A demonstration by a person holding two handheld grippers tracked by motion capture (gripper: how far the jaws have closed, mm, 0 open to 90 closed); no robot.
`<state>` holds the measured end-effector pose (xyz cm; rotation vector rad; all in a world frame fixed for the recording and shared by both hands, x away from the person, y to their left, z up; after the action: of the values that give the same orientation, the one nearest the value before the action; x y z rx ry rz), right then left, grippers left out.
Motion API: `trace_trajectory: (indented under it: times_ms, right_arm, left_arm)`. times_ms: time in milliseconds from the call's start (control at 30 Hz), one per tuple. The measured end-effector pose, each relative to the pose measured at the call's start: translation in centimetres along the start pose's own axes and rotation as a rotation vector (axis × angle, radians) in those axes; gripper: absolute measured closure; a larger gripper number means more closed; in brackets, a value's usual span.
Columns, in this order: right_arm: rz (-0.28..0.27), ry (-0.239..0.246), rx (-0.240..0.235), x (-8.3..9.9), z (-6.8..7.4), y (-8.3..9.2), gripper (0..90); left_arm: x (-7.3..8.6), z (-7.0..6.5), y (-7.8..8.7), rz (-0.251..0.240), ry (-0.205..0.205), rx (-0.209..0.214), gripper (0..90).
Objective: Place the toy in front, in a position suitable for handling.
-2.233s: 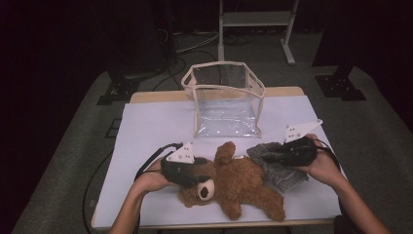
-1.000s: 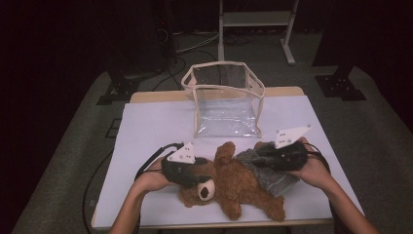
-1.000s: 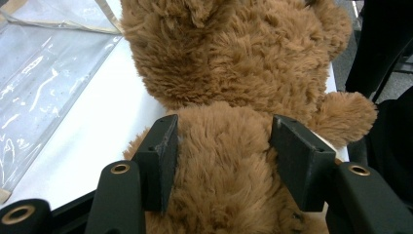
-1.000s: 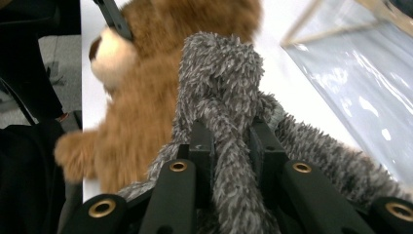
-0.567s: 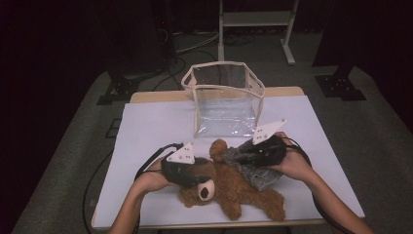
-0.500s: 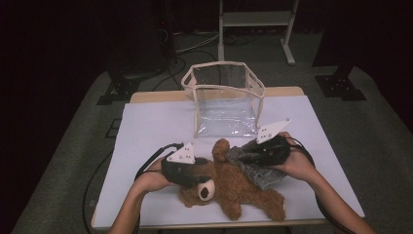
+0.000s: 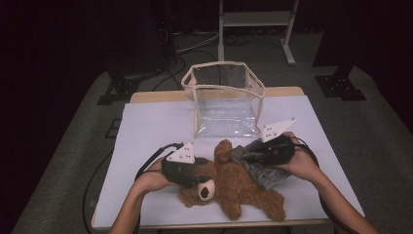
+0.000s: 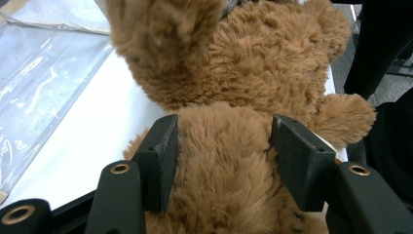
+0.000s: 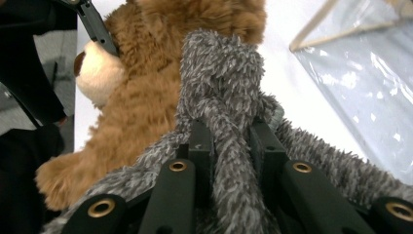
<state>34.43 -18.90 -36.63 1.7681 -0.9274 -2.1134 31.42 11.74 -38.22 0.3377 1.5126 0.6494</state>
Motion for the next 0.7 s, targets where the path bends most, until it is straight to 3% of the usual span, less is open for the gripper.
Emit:
trace_trajectory:
  times_ms: [133,333,567,700]
  right_arm:
    - [-0.006,-0.01,0.014,0.3,0.0,0.7,74.0]
    - [0.019,0.048,0.022,-0.6,0.7,0.4,73.9]
    - [0.001,-0.058,0.035,2.9,-0.8,2.2,73.6]
    - [-0.008,-0.092,0.046,4.6,-1.0,2.8,73.6]
  left_arm:
    - [0.0,0.1,-0.1,0.001,0.004,0.004,44.1]
    - [0.0,0.0,0.0,-0.003,0.002,0.0,44.0]
    - [-0.4,0.1,0.0,-0.006,-0.001,-0.021,44.1]
    - [-0.9,0.8,0.3,-0.055,0.02,-0.033,44.0]
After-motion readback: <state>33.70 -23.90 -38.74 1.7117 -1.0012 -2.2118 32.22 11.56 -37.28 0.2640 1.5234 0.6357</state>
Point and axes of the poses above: each handheld gripper's, and its own axes: y roughly backward along the jaws, x roughly out of its underside, z roughly to its left, the point moved 1 cm from there along -y, roughly forward along the jaws, and after that the axes turned 3 degrees about -z, right-handed, at the moved point
